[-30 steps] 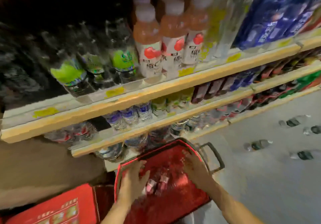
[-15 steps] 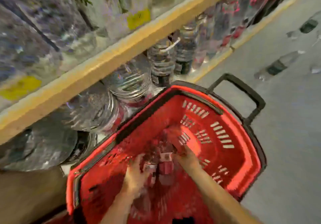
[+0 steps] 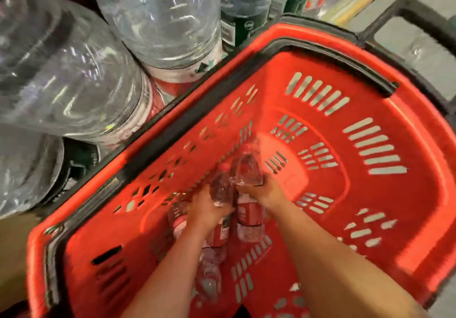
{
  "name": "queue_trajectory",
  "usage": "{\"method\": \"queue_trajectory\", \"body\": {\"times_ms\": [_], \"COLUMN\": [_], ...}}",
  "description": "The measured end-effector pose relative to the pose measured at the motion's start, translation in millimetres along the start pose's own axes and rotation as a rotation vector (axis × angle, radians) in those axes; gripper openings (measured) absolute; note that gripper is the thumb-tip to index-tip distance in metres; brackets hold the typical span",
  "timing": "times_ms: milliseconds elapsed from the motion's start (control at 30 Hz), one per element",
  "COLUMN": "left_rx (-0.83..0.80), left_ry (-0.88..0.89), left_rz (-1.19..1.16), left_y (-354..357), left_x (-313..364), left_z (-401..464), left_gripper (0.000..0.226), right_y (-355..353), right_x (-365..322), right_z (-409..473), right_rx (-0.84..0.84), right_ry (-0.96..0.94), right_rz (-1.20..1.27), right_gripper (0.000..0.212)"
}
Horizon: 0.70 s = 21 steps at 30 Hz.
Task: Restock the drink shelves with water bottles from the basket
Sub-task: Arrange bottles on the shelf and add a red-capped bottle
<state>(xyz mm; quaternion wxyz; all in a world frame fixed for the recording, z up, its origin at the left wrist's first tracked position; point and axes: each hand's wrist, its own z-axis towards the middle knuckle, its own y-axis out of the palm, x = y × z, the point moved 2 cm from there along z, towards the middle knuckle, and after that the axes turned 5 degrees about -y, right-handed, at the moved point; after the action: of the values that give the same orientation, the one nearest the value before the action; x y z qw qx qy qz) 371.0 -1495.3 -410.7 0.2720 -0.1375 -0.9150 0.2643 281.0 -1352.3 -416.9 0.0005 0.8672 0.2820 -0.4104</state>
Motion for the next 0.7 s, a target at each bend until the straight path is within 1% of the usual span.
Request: {"method": "queue_trajectory", "body": {"times_ms": [33,67,167,200,233,300,367,433,500,533,567,600,633,667,700], "left_rx": [0.005,0.001,0.009,-0.009,-0.03,-0.055,-0.027,0.02,0.031,0.049,0.056,0.061,0.075,0.098,0.111], "left_ry": [0.004,-0.006,0.01,0.025,0.047,0.095,0.164,0.208,0.246,0.279,0.275,0.294,0.303,0.334,0.329], "left_rz": [-0.04,-0.092,-0.24,-0.265,-0.279,-0.274,-0.266,-0.228,-0.205,-0.202,-0.207,-0.245,-0.273,-0.281,-0.307], "left_y": [-4,-8,-35,-47,-60,-96,-139,-184,-229,-251,-273,-290,-307,-324,-341], "left_x": [6,11,43,58,74,106,136,160,188,206,221,234,243,253,262], "left_z": [-8,-16,-47,-59,-73,-106,-142,-182,-228,-253,-278,-301,-324,-345,-366], "left_gripper": [0.074,0.075,0.066,0.063,0.062,0.067,0.075,0.077,0.064,0.06,0.059,0.056,0.047,0.041,0.04], "right_y": [-5,-12,-34,-44,-54,-77,-99,-121,-142,-153,-164,-173,-182,-190,-196], "right_x": [-7,-18,-61,-80,-101,-141,-193,-246,-298,-325,-348,-367,-386,-406,-424], "right_z": [-6,-14,-43,-56,-72,-103,-146,-192,-239,-262,-282,-299,-316,-330,-341], "right_rx": [-0.023,-0.042,-0.066,-0.068,-0.074,-0.079,-0.052,-0.029,-0.037,-0.031,-0.035,-0.046,-0.071,-0.088,-0.114], "right_ry": [-0.033,-0.054,-0.087,-0.105,-0.118,-0.11,-0.145,-0.178,-0.262,-0.295,-0.319,-0.33,-0.331,-0.345,-0.371], "right_rz": [0.007,0.004,0.053,0.028,0.021,0.06,0.06,0.088,0.092,0.08,0.072,0.048,0.035,0.004,-0.012], "right_gripper": [0.034,0.03,0.03,0.031,0.032,0.031,0.03,0.028,0.029,0.028,0.027,0.026,0.028,0.036,0.046]}}
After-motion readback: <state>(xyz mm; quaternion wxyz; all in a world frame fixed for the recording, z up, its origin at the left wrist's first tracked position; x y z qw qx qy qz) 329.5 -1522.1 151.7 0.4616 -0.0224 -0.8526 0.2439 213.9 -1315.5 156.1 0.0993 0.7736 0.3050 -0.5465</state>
